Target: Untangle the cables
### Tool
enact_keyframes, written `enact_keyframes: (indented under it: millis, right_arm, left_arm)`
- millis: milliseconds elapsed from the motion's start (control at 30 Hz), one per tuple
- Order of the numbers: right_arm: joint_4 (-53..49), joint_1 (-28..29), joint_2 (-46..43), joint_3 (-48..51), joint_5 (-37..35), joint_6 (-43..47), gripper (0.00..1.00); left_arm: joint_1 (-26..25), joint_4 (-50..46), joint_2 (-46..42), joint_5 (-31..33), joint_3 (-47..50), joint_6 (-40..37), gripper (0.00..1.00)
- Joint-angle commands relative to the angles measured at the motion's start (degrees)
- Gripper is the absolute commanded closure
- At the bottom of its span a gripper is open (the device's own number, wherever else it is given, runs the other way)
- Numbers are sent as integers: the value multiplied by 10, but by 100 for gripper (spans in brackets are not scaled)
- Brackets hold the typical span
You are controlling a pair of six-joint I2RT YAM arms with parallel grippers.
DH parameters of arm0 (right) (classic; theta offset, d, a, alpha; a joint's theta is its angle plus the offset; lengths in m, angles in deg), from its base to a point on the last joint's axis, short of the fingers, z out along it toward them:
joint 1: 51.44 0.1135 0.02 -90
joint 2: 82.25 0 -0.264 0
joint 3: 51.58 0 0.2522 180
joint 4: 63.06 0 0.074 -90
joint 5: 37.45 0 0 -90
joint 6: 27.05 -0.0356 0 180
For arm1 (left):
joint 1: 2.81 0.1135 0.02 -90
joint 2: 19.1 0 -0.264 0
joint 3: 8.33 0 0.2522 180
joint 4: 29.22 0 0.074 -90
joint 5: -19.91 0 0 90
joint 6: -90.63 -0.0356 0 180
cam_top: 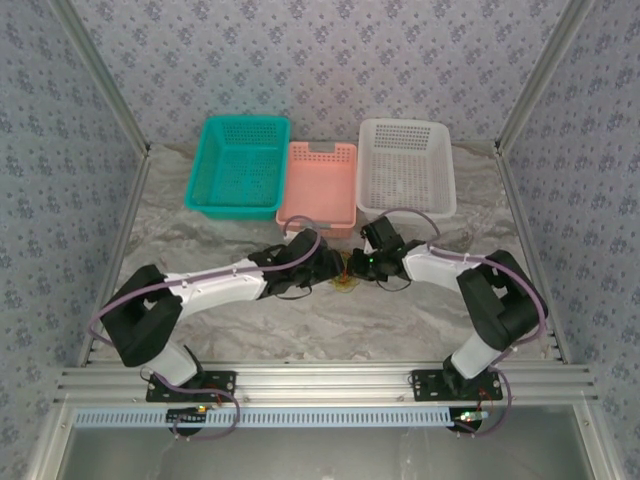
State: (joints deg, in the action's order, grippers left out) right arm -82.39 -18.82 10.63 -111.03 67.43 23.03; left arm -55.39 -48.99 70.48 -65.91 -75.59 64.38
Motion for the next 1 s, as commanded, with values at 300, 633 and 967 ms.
enact_keyframes:
  millis: [300, 633, 967]
  right_arm:
    - [40, 44, -117, 85, 13, 5, 100]
    - [-72, -8, -205, 77, 0, 60, 100]
    - [-183, 6, -210, -16, -58, 116, 100]
  left_arm:
    - [6, -31, 97, -5, -50, -9, 46]
    - [7, -37, -16, 121, 62, 20, 100]
    - [86, -162, -221, 146, 85, -62, 100]
